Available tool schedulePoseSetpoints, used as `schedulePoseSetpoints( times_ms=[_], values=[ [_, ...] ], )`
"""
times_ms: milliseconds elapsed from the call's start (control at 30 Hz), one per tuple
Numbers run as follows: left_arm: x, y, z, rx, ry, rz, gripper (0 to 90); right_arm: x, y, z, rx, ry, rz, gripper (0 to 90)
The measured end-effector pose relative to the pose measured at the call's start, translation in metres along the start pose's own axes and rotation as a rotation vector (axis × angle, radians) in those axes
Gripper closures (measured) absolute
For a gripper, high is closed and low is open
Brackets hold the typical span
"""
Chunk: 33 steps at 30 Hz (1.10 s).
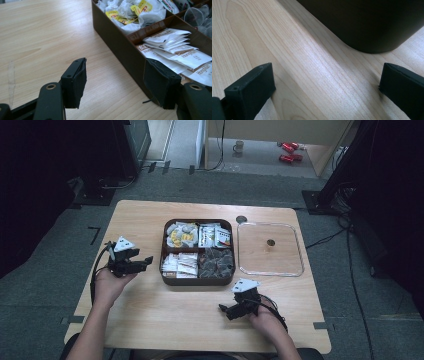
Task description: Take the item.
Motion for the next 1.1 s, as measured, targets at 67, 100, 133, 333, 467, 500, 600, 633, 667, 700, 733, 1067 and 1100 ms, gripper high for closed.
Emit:
schedulePoseSetpoints(
  times_ms=[67, 100, 133, 333, 467, 500, 600, 633, 667, 700, 733, 1067, 1100],
  values=[
    [0.005, 0.000, 0.003, -0.020, 0.005, 0.009, 35.8, 0.000, 0.000, 0.000, 0.000, 0.000, 0.000, 0.0],
    [0.007, 0.000, 0.004, -0.023, 0.005, 0.009, 36.0, 0.000, 0.000, 0.000, 0.000, 0.000, 0.000, 0.0],
    [0.008, 0.000, 0.006, -0.026, 0.003, 0.008, 36.2, 0.000, 0.000, 0.000, 0.000, 0.000, -0.001, 0.0],
    [0.015, -0.001, 0.013, -0.067, -0.014, 0.010, 39.2, 0.000, 0.000, 0.000, 0.000, 0.000, 0.000, 0.0],
    [0.019, -0.002, 0.018, -0.098, -0.015, 0.012, 43.3, 0.000, 0.000, 0.000, 0.000, 0.000, -0.001, 0.0],
    [0.020, -0.003, 0.018, -0.104, -0.018, 0.010, 43.9, 0.000, 0.000, 0.000, 0.001, -0.002, -0.001, 0.0],
    [0.024, -0.006, 0.023, -0.110, -0.035, 0.007, 45.3, 0.000, 0.000, 0.000, -0.001, 0.001, 0.000, 0.0],
    [0.024, -0.008, 0.024, -0.113, -0.042, 0.005, 45.9, 0.000, 0.000, 0.000, -0.001, 0.001, 0.000, 0.0],
    [0.025, -0.009, 0.026, -0.111, -0.051, 0.002, 46.1, 0.000, 0.000, 0.000, -0.001, 0.002, 0.000, 0.0],
    [0.025, -0.010, 0.026, -0.110, -0.058, 0.000, 46.4, 0.000, 0.000, 0.000, -0.001, 0.001, 0.000, 0.0],
    [0.026, -0.012, 0.028, -0.108, -0.062, -0.001, 46.6, 0.000, 0.000, 0.000, -0.001, 0.001, 0.000, 0.0],
    [0.031, -0.025, 0.038, -0.117, -0.089, -0.018, 51.6, 0.000, 0.000, 0.000, -0.005, -0.003, 0.000, 0.0],
    [0.032, -0.026, 0.039, -0.118, -0.095, -0.019, 52.0, 0.000, 0.000, 0.000, -0.005, -0.003, -0.001, 0.0]
  ],
)
Point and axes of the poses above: each handheld gripper's, and its own axes: y roughly backward along the jaws, x roughly out of its top, z roughly to its right, the point moved 7 cm from there along -y, roughly forward along the jaws, and after that the axes turned 5 degrees about -z, right-handed, at the moved point
